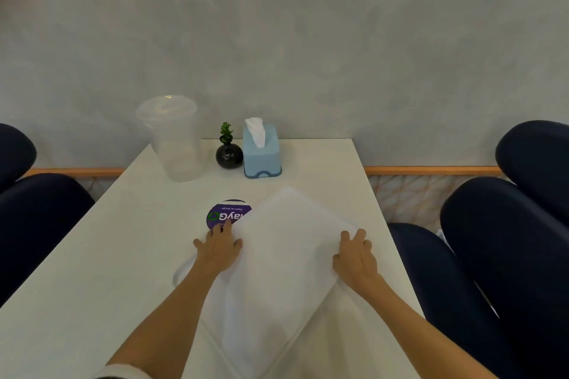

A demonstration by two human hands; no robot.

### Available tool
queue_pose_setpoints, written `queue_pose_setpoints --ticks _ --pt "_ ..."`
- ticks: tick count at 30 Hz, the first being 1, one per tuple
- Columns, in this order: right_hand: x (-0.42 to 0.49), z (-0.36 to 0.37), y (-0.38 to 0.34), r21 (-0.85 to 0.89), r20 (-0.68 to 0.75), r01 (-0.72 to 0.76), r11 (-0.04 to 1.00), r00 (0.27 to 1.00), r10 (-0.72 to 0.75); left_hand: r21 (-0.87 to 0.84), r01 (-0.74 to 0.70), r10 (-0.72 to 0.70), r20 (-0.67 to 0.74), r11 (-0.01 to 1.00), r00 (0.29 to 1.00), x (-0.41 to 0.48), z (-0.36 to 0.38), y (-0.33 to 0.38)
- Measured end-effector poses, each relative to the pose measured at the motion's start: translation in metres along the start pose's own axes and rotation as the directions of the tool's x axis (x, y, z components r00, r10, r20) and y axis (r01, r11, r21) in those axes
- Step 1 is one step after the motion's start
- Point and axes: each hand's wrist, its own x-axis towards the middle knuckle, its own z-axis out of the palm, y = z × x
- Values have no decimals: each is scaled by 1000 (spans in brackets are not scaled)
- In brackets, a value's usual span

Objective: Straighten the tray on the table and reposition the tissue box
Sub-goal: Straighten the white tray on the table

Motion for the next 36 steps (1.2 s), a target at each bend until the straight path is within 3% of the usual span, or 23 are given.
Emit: queue_pose_setpoints --ticks 5,10,13,16,19,36 --pt "-2 13 4 148 49 -40 988 998 33 -17 -54 52 -136 998 989 -7 5 -6" --pt "12 2 10 227 -27 -23 974 999 29 -33 -33 26 -198 999 980 -14 5 -13" --pt "21 -6 13 345 -52 -97 934 991 122 -52 -14 3 -203 999 979 -18 3 -15" --pt "18 -7 13 414 34 -186 891 981 189 -38 -4 -3 -188 999 982 -24 5 -13" --pt "6 3 17 377 108 -237 895 971 211 -53 5 -13 -158 999 987 -30 8 -5" --pt "15 -14 83 353 40 -278 893 958 283 -401 4 8 27 916 1000 -63 23 56"
